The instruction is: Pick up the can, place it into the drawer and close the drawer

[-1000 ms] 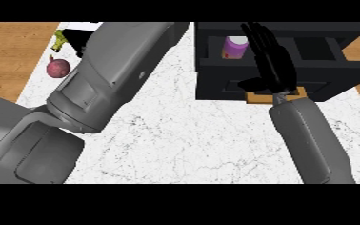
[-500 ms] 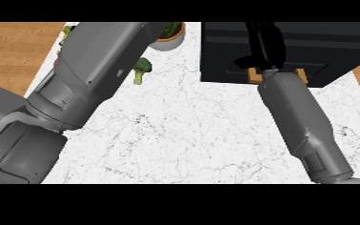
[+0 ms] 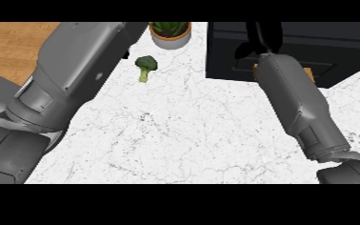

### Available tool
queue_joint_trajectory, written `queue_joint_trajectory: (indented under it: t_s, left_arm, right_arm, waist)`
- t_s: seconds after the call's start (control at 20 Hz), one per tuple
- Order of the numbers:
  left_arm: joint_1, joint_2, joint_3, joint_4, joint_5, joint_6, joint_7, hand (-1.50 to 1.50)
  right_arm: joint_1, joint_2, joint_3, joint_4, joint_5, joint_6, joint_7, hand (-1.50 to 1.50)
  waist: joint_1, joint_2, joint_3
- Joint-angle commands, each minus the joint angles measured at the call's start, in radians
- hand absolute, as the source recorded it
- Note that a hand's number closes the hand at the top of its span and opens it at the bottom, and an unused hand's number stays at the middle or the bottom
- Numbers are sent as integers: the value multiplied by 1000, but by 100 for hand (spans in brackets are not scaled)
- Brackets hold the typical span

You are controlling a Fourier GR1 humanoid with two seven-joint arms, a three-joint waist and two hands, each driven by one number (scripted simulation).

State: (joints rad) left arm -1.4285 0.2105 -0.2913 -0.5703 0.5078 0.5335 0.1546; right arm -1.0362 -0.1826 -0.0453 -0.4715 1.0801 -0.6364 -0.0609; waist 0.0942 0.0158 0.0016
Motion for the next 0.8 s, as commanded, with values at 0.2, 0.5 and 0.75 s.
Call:
queue_joint_trajectory:
  t_s: [0.2,0.5,0.75]
  left_arm:
    - [77,34,-10,-117,-8,-6,29,-150]
    - [148,88,-27,-199,-12,-38,70,-150]
    - [184,82,-28,-289,-6,-16,91,-150]
  right_arm:
    - [-143,-13,-52,116,-14,-50,-31,-150]
    - [-182,13,-139,89,-130,-6,-124,-150]
    - [-184,11,-169,123,-147,-23,-173,-150]
  waist:
    - [21,7,0]
    - [26,-4,1]
    - [30,0,1]
